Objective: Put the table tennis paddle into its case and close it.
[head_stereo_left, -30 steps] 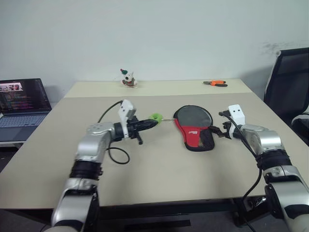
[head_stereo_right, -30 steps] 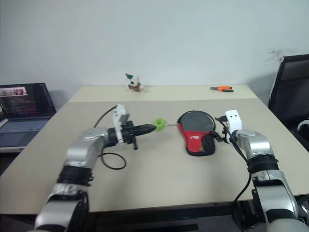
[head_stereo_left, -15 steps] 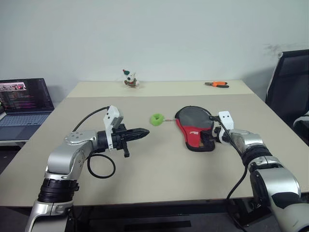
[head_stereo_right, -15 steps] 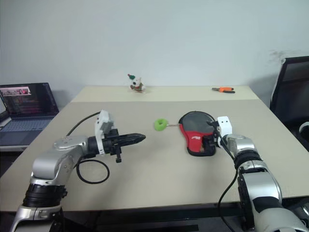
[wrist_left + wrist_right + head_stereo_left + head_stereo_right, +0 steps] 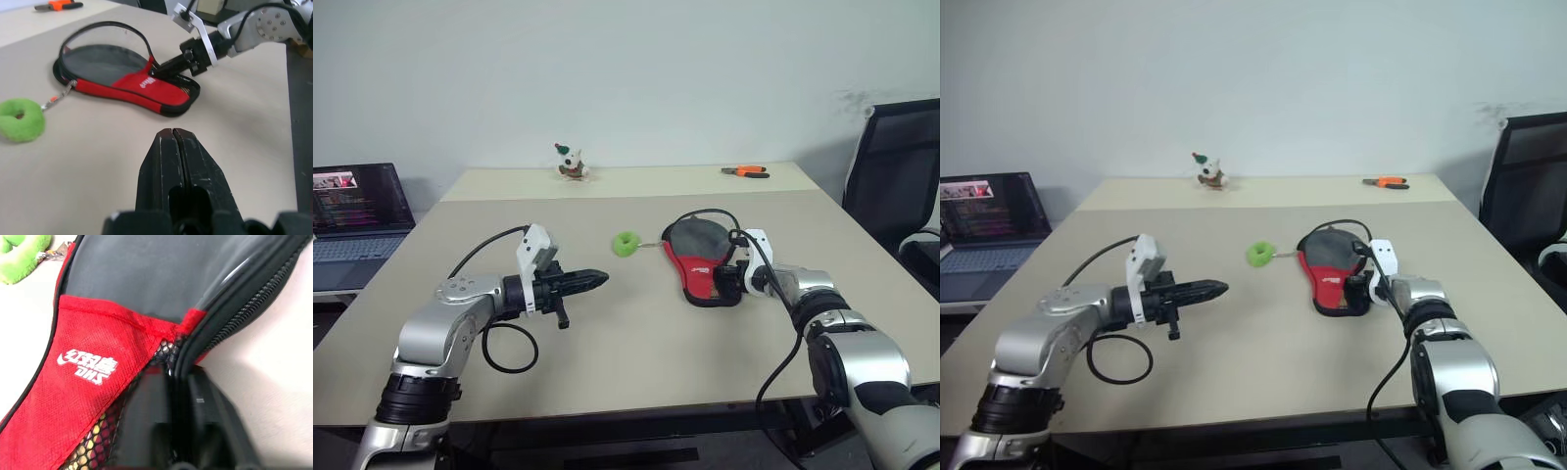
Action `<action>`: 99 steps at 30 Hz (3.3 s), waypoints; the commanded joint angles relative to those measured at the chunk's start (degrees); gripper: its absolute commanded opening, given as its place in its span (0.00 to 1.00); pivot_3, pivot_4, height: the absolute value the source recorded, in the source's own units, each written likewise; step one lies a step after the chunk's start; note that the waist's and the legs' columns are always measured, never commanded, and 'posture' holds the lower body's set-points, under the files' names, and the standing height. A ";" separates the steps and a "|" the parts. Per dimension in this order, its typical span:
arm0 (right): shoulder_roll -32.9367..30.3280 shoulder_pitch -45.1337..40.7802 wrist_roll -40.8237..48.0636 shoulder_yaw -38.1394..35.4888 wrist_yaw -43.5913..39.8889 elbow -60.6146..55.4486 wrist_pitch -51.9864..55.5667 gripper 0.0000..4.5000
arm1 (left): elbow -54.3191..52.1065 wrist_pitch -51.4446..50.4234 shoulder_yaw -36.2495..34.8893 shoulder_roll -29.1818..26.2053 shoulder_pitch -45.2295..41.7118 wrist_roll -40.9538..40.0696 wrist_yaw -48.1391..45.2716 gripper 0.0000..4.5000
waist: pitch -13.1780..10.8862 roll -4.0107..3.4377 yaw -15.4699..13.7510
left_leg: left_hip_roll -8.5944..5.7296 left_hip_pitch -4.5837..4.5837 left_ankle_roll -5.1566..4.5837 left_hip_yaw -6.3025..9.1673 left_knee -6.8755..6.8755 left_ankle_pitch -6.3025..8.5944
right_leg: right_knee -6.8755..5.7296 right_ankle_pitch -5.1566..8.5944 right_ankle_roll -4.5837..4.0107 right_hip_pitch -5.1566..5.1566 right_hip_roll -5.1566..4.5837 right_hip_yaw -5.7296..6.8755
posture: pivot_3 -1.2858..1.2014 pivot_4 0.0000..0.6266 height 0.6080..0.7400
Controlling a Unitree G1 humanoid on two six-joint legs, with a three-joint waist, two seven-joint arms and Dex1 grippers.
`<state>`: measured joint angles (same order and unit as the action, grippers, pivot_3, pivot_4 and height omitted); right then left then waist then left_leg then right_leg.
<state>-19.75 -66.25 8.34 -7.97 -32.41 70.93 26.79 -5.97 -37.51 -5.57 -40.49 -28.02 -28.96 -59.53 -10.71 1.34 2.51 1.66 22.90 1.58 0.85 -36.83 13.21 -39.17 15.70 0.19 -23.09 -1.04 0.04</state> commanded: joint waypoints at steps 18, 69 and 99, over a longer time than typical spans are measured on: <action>8.96 0.99 1.23 1.74 -11.99 -7.03 15.62 0.00 | -9.94 -2.31 -3.71 -4.95 10.02 -6.39 -0.77 0.00 | 0.00 0.00 2.23 | 0.03 -0.24 -0.02 -0.10 0.29 0.04 | 0.05 -0.05 -0.11 -0.10 0.19 -0.47 | 0.52 0.24 1.00; 4.20 35.93 32.50 -5.87 11.27 -91.26 65.71 0.82 | -20.16 0.84 -3.49 -10.24 24.75 -11.18 -3.89 0.00 | 0.14 0.21 0.14 | 0.04 -0.11 0.03 -0.10 0.70 0.06 | 0.20 0.20 0.15 -0.35 0.57 -0.79 | 0.52 0.24 1.00; -17.98 28.94 26.69 9.60 -16.24 -84.09 27.39 1.00 | -13.03 -0.66 -4.88 -4.98 15.45 -7.69 9.25 0.04 | 0.13 0.24 -0.47 | 0.03 -0.08 0.03 -0.15 0.66 0.07 | 0.22 0.14 0.06 -0.39 0.64 -0.87 | 0.52 0.24 1.00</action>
<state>-39.13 -35.62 31.75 3.52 -48.49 -9.35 53.92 -17.53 -37.76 -8.38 -45.20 -11.82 -35.52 -50.58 -10.58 1.58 2.04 1.71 22.81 1.61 0.72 -36.17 13.27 -38.96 15.84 0.24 -23.48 -0.38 -0.83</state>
